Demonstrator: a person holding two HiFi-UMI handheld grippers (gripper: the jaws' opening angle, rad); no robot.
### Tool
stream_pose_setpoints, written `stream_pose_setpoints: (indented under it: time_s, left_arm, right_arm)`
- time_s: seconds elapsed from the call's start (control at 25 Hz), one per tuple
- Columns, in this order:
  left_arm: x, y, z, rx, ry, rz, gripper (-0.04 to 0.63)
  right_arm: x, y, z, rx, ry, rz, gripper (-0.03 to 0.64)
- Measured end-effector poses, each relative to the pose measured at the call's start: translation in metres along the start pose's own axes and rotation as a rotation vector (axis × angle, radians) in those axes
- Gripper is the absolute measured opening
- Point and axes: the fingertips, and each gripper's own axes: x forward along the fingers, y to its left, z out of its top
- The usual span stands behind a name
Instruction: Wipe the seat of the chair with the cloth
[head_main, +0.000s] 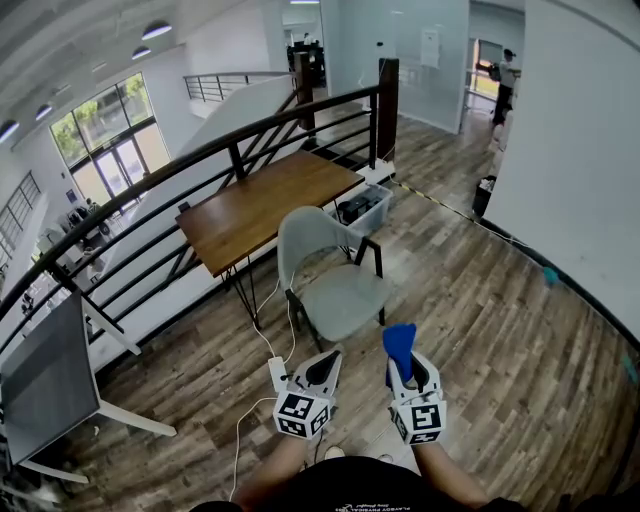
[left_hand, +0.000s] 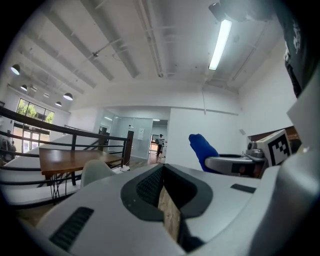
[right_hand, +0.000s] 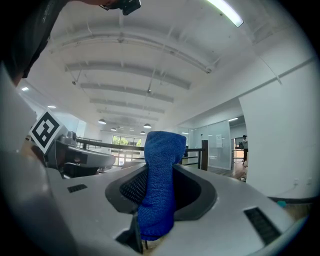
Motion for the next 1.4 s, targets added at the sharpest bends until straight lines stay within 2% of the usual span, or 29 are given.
stream_pose_setpoints:
  time_s: [0.28,0.44,0.68,0.88,1.04,1.4]
  left_arm:
    - [-0.001,0.008,-0.003,0.008,0.011,-0.036,0.002]
    - [-0.003,0.015,-0.003,-0.041,0.005,-0.064,0.002]
    - [-0.006,0.027,-0.003,-0.007,0.000,-0.075,0.002]
    - [-0.008,0.035,-0.011,-0.012,0.022,-0.066,0.002]
    - [0.001,0.039,-0.011,-0.045,0.019,-0.056,0.002]
    - [0.048,0.042,-0.019,-0.030,0.054,-0.016,0.002]
  right_arm:
    - [0.010,0.011,0.002,-0.007,0.003,-0.002,0.130]
    - [0.016,0.018,0.001,-0.023,0.015,-0.015,0.130]
    - [0.025,0.030,-0.003,-0.013,0.019,-0.025,0.130]
    - [0.024,0.037,-0.004,-0.017,0.022,-0.024,0.130]
    - [0.032,0.029,-0.007,0.008,0.019,-0.029,0.130]
    - [0.063,-0.017,-0.016,0.025,0.027,-0.005,0.130]
